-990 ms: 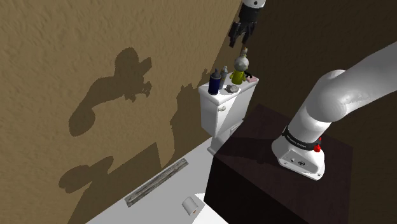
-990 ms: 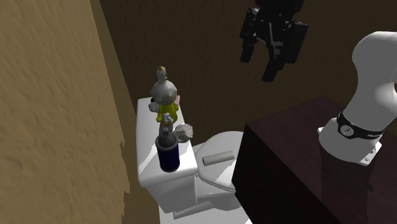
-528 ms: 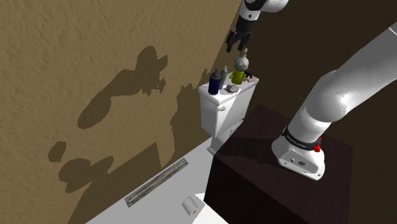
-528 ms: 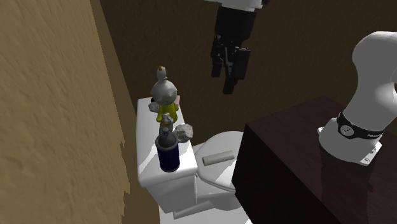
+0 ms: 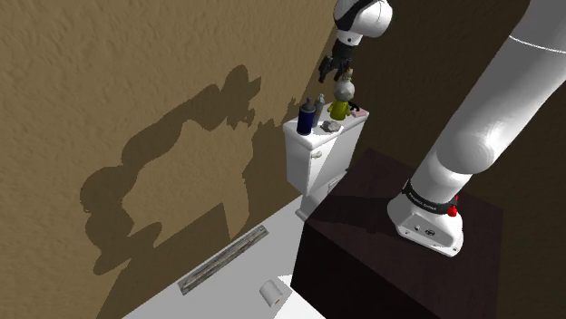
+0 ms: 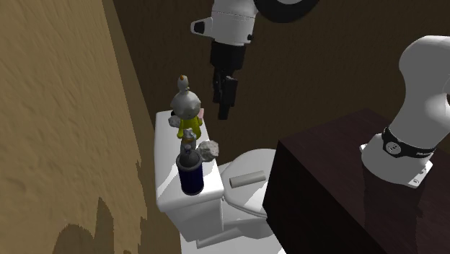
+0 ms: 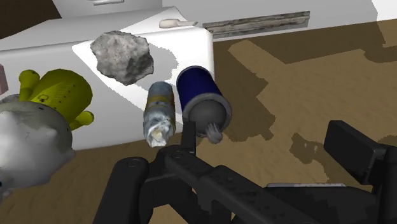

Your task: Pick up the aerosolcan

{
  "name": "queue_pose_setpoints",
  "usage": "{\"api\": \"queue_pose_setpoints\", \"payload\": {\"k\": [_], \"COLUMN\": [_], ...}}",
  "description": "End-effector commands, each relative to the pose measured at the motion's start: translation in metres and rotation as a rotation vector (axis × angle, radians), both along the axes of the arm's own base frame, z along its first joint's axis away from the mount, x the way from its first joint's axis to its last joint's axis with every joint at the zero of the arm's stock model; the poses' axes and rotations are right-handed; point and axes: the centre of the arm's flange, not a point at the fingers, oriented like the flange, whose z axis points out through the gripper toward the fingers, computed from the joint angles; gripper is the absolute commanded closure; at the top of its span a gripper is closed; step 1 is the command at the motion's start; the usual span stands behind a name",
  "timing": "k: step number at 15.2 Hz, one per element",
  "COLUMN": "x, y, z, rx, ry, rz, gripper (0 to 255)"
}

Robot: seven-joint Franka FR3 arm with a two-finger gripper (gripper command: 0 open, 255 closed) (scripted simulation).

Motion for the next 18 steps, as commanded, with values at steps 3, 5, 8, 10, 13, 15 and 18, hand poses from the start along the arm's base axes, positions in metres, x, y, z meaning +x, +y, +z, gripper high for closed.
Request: {"api": "queue_pose_setpoints", "payload": {"k": [3, 5, 8, 10, 13, 15, 18], "x": [0.019, 0.029, 0.044, 0.054, 0.061, 0.061, 0.061], "y": [-0.037, -0.054, -0.08, -0.098, -0.109, -0.109, -0.109], "z": [-0.037, -0.055, -0.083, -0.102, -0.12, -0.131, -0.147], "rx": [0.03, 0.045, 0.067, 0.082, 0.092, 0.092, 0.092], "ry": [-0.018, -0.027, -0.039, -0.048, -0.053, -0.053, -0.053], "rz": [-0.022, -0.032, -0.048, -0.058, -0.065, -0.065, -0.065], "gripper": [0, 0, 0, 0, 0, 0, 0]}}
